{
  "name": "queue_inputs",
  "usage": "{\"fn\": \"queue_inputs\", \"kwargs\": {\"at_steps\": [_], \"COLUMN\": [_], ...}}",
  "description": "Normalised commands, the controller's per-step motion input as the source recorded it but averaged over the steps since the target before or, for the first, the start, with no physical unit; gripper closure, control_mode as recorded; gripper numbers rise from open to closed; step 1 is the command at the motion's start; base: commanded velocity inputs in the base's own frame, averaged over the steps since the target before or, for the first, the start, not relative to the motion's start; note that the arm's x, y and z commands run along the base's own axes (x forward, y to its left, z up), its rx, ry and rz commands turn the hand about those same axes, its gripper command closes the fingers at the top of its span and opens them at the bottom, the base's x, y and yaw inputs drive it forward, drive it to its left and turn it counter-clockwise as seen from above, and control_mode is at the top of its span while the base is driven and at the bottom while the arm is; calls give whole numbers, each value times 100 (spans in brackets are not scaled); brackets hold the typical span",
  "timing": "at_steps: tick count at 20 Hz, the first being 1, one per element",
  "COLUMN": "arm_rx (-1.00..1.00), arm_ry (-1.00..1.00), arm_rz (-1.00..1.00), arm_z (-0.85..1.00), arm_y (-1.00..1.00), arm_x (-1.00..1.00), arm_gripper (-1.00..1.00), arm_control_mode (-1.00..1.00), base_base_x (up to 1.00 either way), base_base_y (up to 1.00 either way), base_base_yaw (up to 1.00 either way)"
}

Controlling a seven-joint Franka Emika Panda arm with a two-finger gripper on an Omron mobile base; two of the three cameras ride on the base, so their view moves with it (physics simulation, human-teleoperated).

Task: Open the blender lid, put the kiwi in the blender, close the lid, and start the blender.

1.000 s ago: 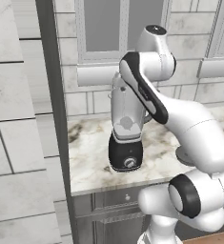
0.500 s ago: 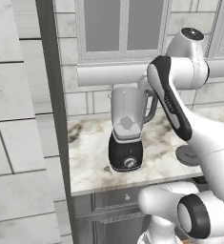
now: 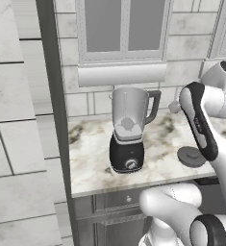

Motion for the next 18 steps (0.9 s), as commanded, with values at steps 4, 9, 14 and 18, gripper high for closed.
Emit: {"fn": "queue_inputs", "kwargs": {"at_steps": [4, 9, 14, 18], "arm_rx": [0, 0, 0, -11], "arm_ry": [-14, 0, 0, -7], "arm_rz": [38, 44, 46, 52], "arm_z": [-12, -77, -70, -78], "arm_y": [-100, -100, -100, -87], "arm_x": [-31, 0, 0, 0], "arm_gripper": [-100, -100, -100, -100], "arm_control_mode": [-100, -100, -100, -100], "base_base_x": [0, 0, 0, 0], "base_base_y": [0, 0, 0, 0], "base_base_yaw": [0, 0, 0, 0]}}
